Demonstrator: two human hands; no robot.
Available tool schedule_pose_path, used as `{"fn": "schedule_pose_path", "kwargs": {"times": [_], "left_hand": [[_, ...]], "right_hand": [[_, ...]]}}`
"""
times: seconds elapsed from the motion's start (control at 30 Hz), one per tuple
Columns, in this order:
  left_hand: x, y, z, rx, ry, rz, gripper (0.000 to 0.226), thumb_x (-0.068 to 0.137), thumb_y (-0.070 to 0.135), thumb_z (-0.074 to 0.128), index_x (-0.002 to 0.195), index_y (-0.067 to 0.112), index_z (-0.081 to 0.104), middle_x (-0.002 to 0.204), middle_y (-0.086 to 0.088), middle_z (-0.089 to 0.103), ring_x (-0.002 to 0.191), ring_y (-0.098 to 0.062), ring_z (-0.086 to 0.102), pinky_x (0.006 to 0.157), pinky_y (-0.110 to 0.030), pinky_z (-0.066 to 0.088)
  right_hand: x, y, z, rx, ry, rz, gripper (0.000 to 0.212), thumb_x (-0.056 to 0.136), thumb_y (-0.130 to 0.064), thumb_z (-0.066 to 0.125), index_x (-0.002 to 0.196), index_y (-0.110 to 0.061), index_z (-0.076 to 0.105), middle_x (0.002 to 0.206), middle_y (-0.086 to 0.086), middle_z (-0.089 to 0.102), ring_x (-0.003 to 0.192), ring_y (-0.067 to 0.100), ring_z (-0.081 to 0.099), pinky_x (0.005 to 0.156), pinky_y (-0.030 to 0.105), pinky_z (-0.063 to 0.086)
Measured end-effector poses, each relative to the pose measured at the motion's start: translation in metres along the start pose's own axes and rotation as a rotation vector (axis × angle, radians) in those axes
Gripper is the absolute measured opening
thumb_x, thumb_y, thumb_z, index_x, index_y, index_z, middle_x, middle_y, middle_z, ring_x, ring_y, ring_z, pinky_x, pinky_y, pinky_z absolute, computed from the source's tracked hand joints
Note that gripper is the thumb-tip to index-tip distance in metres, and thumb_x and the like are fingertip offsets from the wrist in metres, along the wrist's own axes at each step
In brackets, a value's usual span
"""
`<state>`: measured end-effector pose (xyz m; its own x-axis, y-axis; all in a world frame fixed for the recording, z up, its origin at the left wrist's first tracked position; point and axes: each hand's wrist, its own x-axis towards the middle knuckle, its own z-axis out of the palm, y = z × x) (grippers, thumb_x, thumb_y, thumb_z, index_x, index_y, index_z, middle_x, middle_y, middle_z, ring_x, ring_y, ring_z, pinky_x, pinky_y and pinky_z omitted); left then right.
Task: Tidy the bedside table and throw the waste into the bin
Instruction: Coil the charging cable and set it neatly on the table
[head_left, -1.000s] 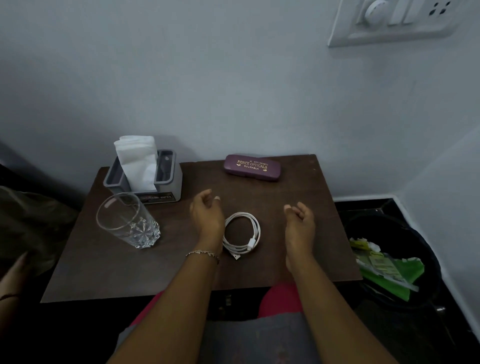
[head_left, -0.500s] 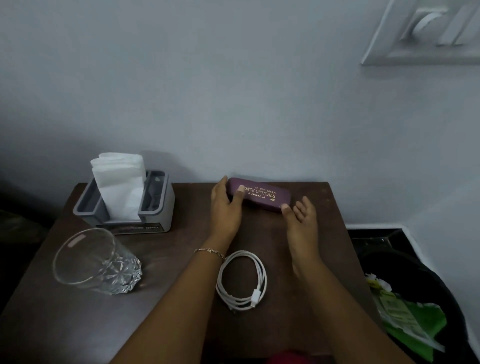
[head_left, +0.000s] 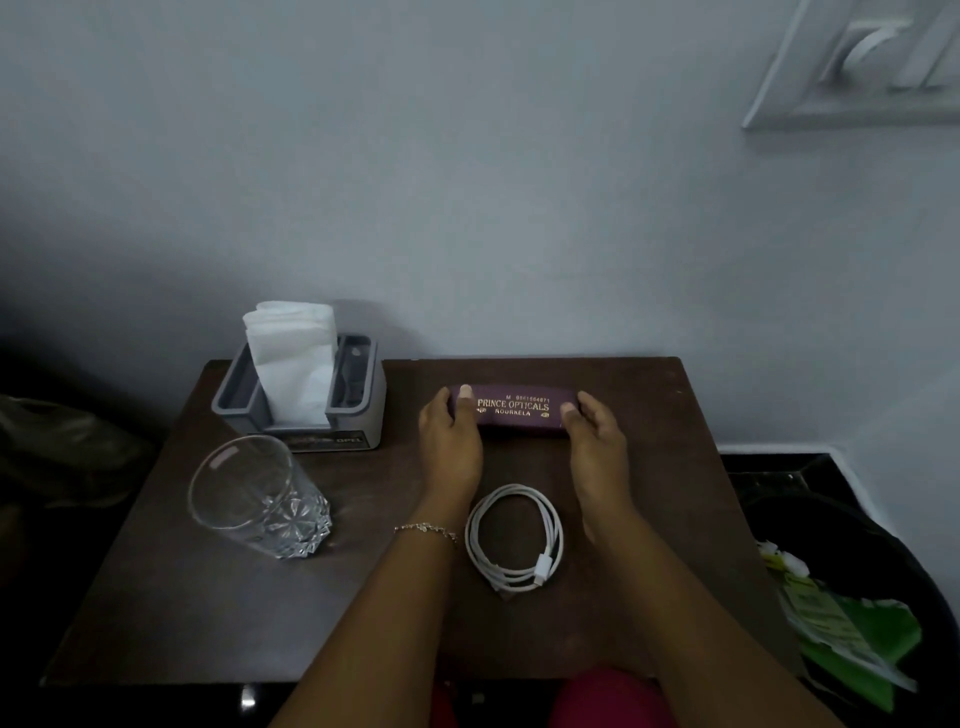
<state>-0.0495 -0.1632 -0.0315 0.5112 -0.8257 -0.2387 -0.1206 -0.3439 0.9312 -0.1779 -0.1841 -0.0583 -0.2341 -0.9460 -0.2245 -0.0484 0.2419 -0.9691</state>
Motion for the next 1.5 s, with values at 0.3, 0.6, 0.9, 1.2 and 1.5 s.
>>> {"fn": "schedule_pose_path", "kwargs": {"times": [0.3,0.6,0.9,1.2,1.5], "left_hand": [[-0.020,-0.007,-0.015,-0.034,-0.033,-0.088,0.080,0.075,0.068,0.037,0.131,0.012,0.051,0.138,-0.010,0.050,0.129,-0.027,0.044,0.110,-0.048,0.033],[-0.041,-0.026,-0.048,0.451,-0.173,-0.210,0.028,0.081,0.036,0.065,0.098,0.014,0.063,0.100,-0.014,0.070,0.091,-0.032,0.068,0.081,-0.044,0.056],[-0.060,-0.023,-0.038,0.370,-0.320,-0.256,0.026,0.076,0.000,0.071,0.084,0.014,0.051,0.059,-0.008,0.058,0.037,-0.015,0.055,0.049,-0.037,0.056],[-0.059,-0.023,-0.018,0.378,-0.406,-0.182,0.033,0.078,-0.003,0.067,0.108,0.006,0.058,0.062,-0.002,0.055,0.050,-0.014,0.054,0.045,-0.026,0.049],[-0.036,-0.023,-0.028,0.348,-0.030,-0.020,0.045,0.084,0.008,0.064,0.126,0.007,0.050,0.127,-0.016,0.053,0.111,-0.034,0.056,0.098,-0.038,0.045]], "right_hand": [[-0.018,-0.010,-0.017,0.034,-0.049,0.011,0.042,0.093,-0.018,0.055,0.134,-0.011,0.048,0.127,-0.002,0.053,0.114,0.009,0.049,0.095,0.022,0.036],[-0.071,0.013,-0.048,-0.165,-0.093,0.110,0.025,0.087,-0.018,0.064,0.108,-0.004,0.065,0.094,0.013,0.066,0.074,0.019,0.063,0.066,0.030,0.054],[-0.092,0.020,-0.046,-0.160,-0.263,0.212,0.035,0.083,0.002,0.064,0.117,0.000,0.059,0.085,0.017,0.064,0.070,0.019,0.063,0.053,0.019,0.053],[-0.082,0.021,-0.063,-0.065,-0.131,0.182,0.027,0.085,0.000,0.061,0.112,0.000,0.062,0.097,0.021,0.068,0.073,0.017,0.063,0.057,0.017,0.052],[-0.056,0.014,-0.070,-0.058,0.007,0.130,0.024,0.090,-0.013,0.058,0.113,-0.008,0.062,0.106,0.014,0.066,0.085,0.021,0.063,0.086,0.040,0.053]]}}
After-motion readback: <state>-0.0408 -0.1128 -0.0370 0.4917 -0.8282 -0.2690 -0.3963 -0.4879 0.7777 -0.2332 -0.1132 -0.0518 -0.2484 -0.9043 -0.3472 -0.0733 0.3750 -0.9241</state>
